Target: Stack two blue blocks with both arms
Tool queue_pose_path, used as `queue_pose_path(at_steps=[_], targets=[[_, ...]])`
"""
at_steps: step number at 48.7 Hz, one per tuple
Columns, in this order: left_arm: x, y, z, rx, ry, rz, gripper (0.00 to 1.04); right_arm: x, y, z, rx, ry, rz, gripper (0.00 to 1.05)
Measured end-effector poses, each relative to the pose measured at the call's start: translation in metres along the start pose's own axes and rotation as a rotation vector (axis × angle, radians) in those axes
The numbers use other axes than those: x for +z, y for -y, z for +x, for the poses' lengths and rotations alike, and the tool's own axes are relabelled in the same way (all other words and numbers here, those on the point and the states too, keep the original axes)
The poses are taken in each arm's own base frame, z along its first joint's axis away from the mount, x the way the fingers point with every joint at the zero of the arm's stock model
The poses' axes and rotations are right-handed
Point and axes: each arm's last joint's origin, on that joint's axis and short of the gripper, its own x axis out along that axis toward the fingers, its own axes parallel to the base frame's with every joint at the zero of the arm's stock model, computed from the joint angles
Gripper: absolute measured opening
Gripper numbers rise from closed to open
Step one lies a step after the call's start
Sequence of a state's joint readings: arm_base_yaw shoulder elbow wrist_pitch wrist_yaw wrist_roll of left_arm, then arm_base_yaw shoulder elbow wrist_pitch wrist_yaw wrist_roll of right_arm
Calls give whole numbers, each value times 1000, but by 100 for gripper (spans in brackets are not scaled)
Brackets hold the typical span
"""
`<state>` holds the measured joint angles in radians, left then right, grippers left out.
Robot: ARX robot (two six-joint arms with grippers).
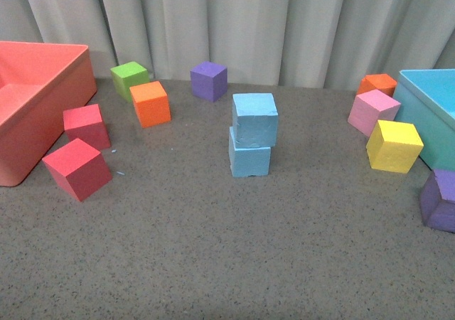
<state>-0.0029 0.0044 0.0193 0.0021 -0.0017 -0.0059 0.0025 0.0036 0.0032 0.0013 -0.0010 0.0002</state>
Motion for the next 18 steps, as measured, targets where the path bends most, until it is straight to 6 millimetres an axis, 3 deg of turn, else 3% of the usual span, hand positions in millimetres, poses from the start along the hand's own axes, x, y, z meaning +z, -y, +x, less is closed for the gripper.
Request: queue_pose_path(at_steps=[18], targets=[[0,0,0,0,0,1,98,0,0,0,0,0,0,95]])
